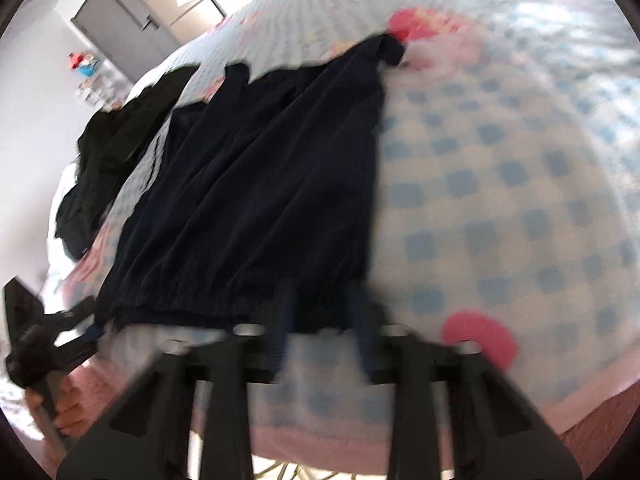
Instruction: Fold clothes
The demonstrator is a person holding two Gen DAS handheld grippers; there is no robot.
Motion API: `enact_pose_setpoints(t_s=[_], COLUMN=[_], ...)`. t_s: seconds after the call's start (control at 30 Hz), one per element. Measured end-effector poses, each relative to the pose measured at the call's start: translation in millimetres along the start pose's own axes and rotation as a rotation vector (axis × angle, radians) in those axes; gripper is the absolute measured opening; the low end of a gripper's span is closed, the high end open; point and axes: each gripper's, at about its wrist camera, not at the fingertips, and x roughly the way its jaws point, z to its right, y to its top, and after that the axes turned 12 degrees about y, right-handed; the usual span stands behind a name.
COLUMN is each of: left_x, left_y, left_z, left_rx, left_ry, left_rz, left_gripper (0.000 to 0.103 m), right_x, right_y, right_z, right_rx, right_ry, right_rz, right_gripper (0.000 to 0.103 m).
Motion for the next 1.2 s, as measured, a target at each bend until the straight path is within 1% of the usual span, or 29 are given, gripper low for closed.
enact_pose_setpoints(t_s=[0.03, 0.07, 0.13, 0.17, 0.23, 0.27, 0.33, 0.37, 0.4, 0.43, 0.47, 0.5, 0.53, 0.57, 0.6, 0.7, 0.8, 0.83, 0.87, 0.93, 0.97, 1.0, 1.03, 1.1, 1.17, 1.2], left_x=[-3, -2, 4, 8, 18, 21, 24, 27, 29, 30, 30, 30, 30, 29, 26, 17, 14, 13, 15, 17, 16, 15, 14, 11, 13, 15], left_y=[0, 0, -2, -3, -7, -9, -15, -17, -19, -19, -19, -18, -18, -18, -19, -21, -21, -21, -21, -23, -24, -26, -28, -33, -37, -39], left_z=[3, 6, 10, 11, 8, 7, 7, 8, 9, 11, 13, 15, 17, 20, 24, 32, 30, 27, 26, 27, 30, 34, 38, 45, 50, 52], left_rx=[0.018, 0.040, 0.060, 0.065, 0.072, 0.072, 0.053, 0.040, 0.035, 0.041, 0.049, 0.057, 0.065, 0.087, 0.118, 0.189, 0.205, 0.208, 0.210, 0.222, 0.242, 0.268, 0.300, 0.383, 0.424, 0.437], left_ry=[0.018, 0.030, 0.027, 0.028, 0.014, -0.003, -0.081, -0.112, -0.117, -0.104, -0.088, -0.073, -0.058, -0.032, -0.002, 0.064, 0.079, 0.080, 0.087, 0.118, 0.138, 0.159, 0.178, 0.199, 0.201, 0.210], left_rz=[0.017, 0.016, -0.017, -0.038, -0.080, -0.100, -0.119, -0.133, -0.139, -0.136, -0.131, -0.127, -0.122, -0.108, -0.090, -0.048, -0.044, -0.048, -0.053, -0.054, -0.047, -0.038, -0.028, -0.021, -0.027, -0.025], left_gripper=[0.053, 0.053, 0.053, 0.053, 0.052, 0.052, 0.052, 0.052, 0.052, 0.051, 0.051, 0.050, 0.047, 0.037, 0.032, 0.031, 0.031, 0.031, 0.031, 0.031, 0.031, 0.031, 0.031, 0.034, 0.034, 0.034], right_x=[0, 0, -2, -4, -9, -13, -25, -29, -30, -30, -25, -18, -8, 1, 9, 7, -5, -7, -5, 2, 5, 7, 5, -5, -16, -22], right_y=[-3, -6, -12, -14, -12, -11, -5, -3, 1, 4, 6, 8, 9, 9, 9, 7, 6, 6, 5, 5, 6, 6, 7, 7, 7, 8], right_z=[-3, -5, -4, 0, 13, 18, 21, 19, 16, 14, 12, 10, 9, 8, 6, -4, -12, -16, -20, -26, -25, -20, -13, 2, 7, 8], right_rx=[-0.027, -0.050, -0.076, -0.065, -0.014, 0.011, 0.055, 0.058, 0.056, 0.055, 0.052, 0.049, 0.046, 0.044, 0.043, 0.038, 0.021, 0.004, -0.035, -0.112, -0.123, -0.109, -0.074, 0.002, 0.028, 0.033], right_ry=[-0.036, -0.070, -0.131, -0.141, -0.123, -0.091, 0.043, 0.086, 0.129, 0.158, 0.155, 0.143, 0.137, 0.133, 0.132, 0.143, 0.140, 0.127, 0.088, -0.026, -0.085, -0.123, -0.125, -0.099, -0.095, -0.087], right_rz=[0.002, 0.004, 0.011, 0.009, 0.003, 0.005, 0.031, 0.040, 0.045, 0.045, 0.033, 0.014, -0.014, -0.042, -0.060, -0.042, -0.005, 0.001, -0.004, -0.008, -0.006, -0.001, 0.009, 0.047, 0.091, 0.120], right_gripper=[0.005, 0.004, 0.004, 0.003, 0.003, 0.004, 0.010, 0.020, 0.027, 0.041, 0.050, 0.051, 0.051, 0.051, 0.051, 0.051, 0.052, 0.053, 0.053, 0.053, 0.048, 0.042, 0.032, 0.030, 0.024, 0.024])
